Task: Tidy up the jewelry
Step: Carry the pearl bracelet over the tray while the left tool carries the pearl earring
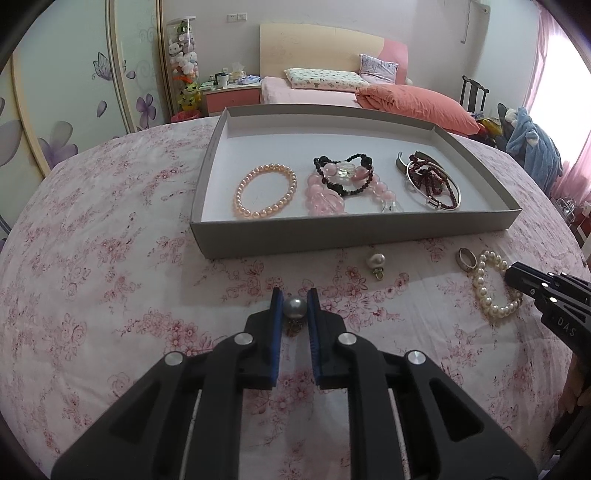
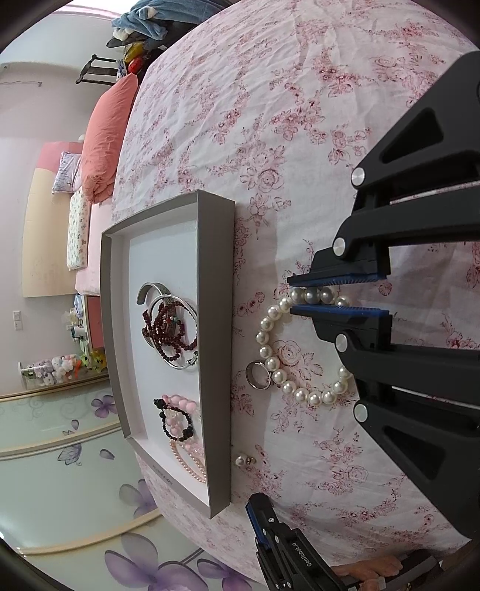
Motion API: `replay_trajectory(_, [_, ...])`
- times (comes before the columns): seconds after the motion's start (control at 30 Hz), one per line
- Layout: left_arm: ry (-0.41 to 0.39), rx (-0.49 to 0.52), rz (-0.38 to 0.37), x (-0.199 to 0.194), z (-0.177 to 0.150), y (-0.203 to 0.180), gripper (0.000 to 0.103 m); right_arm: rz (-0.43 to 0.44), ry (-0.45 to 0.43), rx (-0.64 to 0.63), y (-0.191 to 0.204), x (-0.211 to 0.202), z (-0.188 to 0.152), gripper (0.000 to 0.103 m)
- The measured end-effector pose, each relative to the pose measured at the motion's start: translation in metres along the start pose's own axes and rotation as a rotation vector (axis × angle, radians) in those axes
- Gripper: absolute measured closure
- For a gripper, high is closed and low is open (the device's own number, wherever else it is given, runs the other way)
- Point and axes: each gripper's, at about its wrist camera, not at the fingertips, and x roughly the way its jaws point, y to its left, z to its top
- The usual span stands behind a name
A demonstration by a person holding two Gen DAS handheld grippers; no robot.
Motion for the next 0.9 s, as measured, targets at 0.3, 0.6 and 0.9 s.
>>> replay_trajectory(0.3, [-0.054, -0.080, -0.013, -0.023, -0.004, 0.017, 0.089, 0.143, -0.135, 0.038, 0.002, -0.034, 0.003, 0.093])
replay_trajectory(0.6, [-0.200, -0.069, 0.011, -0.067, -0.005, 0.007, 0.089, 0.242, -0.268, 0.036, 0.023, -0.067, 0.010, 0.093])
replay_trajectory(0.9, [-0.303, -0.024, 0.066, -0.091, -0.005, -0.010, 0.089, 0.247, -0.327, 0.049, 0.030, -0.078, 0.012, 0.093])
